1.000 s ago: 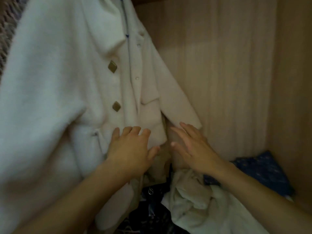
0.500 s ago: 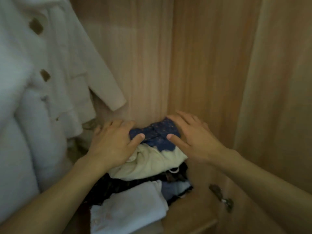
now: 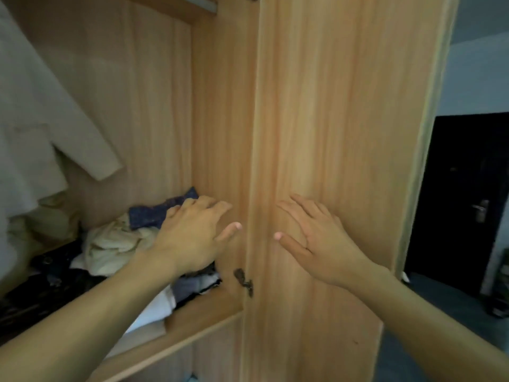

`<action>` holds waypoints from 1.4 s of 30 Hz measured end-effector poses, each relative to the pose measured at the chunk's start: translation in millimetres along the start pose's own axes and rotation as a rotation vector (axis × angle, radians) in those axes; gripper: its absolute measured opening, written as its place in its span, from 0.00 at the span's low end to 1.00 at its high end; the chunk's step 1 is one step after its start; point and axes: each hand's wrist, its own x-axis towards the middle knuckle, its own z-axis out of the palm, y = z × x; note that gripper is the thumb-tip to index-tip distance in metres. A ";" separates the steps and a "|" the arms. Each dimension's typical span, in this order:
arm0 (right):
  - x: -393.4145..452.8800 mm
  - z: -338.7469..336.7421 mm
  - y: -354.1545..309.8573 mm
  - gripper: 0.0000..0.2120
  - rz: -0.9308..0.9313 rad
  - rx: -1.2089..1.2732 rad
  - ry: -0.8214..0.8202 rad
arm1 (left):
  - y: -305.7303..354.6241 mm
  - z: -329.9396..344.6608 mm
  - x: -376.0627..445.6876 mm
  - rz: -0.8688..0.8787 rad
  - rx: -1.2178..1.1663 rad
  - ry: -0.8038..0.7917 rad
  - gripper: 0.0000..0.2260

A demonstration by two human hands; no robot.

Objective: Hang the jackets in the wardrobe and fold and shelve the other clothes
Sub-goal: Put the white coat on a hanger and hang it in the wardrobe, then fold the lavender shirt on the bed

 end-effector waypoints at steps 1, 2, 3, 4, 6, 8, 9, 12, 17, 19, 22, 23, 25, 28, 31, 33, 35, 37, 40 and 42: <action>-16.5 -4.5 6.8 0.31 0.015 0.021 -0.002 | 20.7 0.6 -9.1 0.017 0.007 -0.006 0.28; -32.1 -8.3 13.2 0.33 0.043 0.039 -0.010 | 40.3 1.1 -18.4 0.027 0.007 -0.020 0.28; -46.0 -12.3 19.7 0.33 0.086 0.052 -0.021 | 58.3 1.1 -26.3 0.033 -0.003 -0.034 0.28; -59.2 -17.2 25.8 0.33 0.134 0.067 -0.024 | 73.9 1.7 -32.2 0.047 -0.016 -0.052 0.28; -83.1 -27.4 37.5 0.30 0.197 0.127 -0.023 | 100.5 2.2 -40.6 0.078 -0.032 -0.092 0.32; -105.6 -42.1 46.6 0.29 0.226 0.172 -0.029 | 119.8 3.6 -44.6 0.109 -0.056 -0.093 0.32; -116.5 -50.1 50.9 0.29 0.240 0.164 -0.022 | 127.3 4.7 -45.8 0.127 -0.072 -0.082 0.32; -151.5 -75.8 54.7 0.28 0.313 0.089 0.005 | 147.7 11.7 -47.4 0.222 -0.125 -0.091 0.36; -218.3 -104.5 44.4 0.23 0.395 -0.069 0.080 | 182.5 39.5 -62.5 0.413 -0.239 -0.160 0.39; -247.1 -114.8 34.7 0.23 0.466 -0.152 0.057 | 196.9 53.8 -75.6 0.495 -0.309 -0.177 0.37; -291.0 -124.1 18.2 0.24 0.619 -0.218 -0.003 | 216.3 83.8 -97.8 0.625 -0.426 -0.221 0.35; -306.5 -125.7 11.9 0.24 0.668 -0.243 -0.027 | 223.0 92.6 -106.0 0.657 -0.472 -0.242 0.35; -340.1 -128.5 -0.1 0.25 0.771 -0.276 -0.076 | 236.0 111.8 -120.1 0.694 -0.541 -0.283 0.35; -396.5 -138.1 -17.6 0.28 0.916 -0.315 -0.161 | 261.0 131.4 -140.8 0.718 -0.621 -0.382 0.39; -453.1 -154.5 -32.4 0.34 1.043 -0.399 -0.234 | 291.6 143.9 -168.7 0.779 -0.637 -0.472 0.41; -486.1 -165.8 -39.9 0.37 1.116 -0.432 -0.251 | 310.1 146.2 -192.4 0.803 -0.633 -0.535 0.44; -513.0 -175.0 -44.8 0.39 1.154 -0.440 -0.236 | 327.7 146.2 -211.7 0.825 -0.635 -0.564 0.44; -534.2 -180.5 -46.7 0.39 1.189 -0.412 -0.209 | 346.2 143.9 -224.4 0.849 -0.629 -0.572 0.42; -563.6 -186.3 -41.9 0.38 1.203 -0.366 -0.150 | 374.8 139.9 -238.5 0.875 -0.599 -0.550 0.42; -587.5 -191.6 -34.6 0.37 1.198 -0.326 -0.123 | 396.3 141.2 -249.0 0.873 -0.589 -0.550 0.41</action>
